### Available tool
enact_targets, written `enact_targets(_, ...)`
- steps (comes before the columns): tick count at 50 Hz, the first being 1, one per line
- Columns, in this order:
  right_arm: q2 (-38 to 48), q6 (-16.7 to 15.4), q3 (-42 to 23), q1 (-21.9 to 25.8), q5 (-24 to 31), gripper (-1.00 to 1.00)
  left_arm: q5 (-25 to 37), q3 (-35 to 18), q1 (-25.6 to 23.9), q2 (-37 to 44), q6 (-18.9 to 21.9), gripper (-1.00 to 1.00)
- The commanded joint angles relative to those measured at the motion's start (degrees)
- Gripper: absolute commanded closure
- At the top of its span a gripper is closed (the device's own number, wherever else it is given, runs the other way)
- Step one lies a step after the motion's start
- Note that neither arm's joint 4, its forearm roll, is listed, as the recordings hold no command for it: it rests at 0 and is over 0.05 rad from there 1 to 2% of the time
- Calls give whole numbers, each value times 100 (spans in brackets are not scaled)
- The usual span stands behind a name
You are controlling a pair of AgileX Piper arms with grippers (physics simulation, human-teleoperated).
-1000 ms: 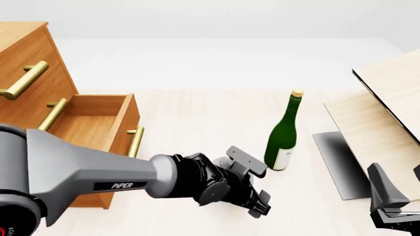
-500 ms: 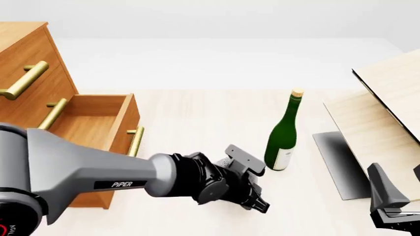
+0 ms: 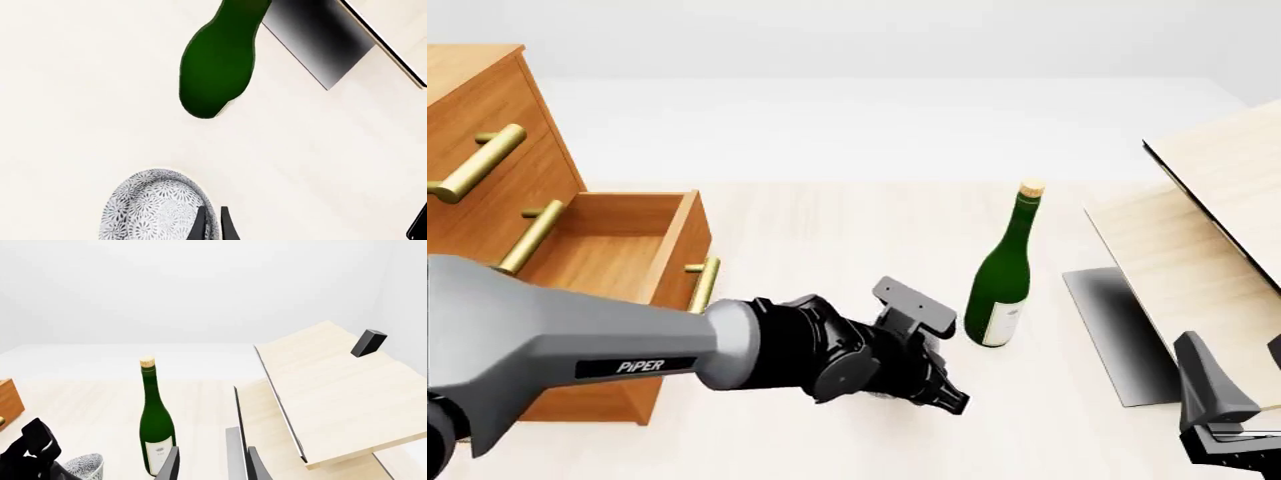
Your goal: Put the bowl in the bottom drawer of the cabinet.
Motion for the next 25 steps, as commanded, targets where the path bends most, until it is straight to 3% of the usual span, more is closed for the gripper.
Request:
enact_targets(1, 1, 0, 0, 0, 0, -100, -19, 59, 99, -281, 9, 100)
enact_targets(25, 1, 0, 0, -1, 0, -100, -84, 244, 303, -961, 194, 100)
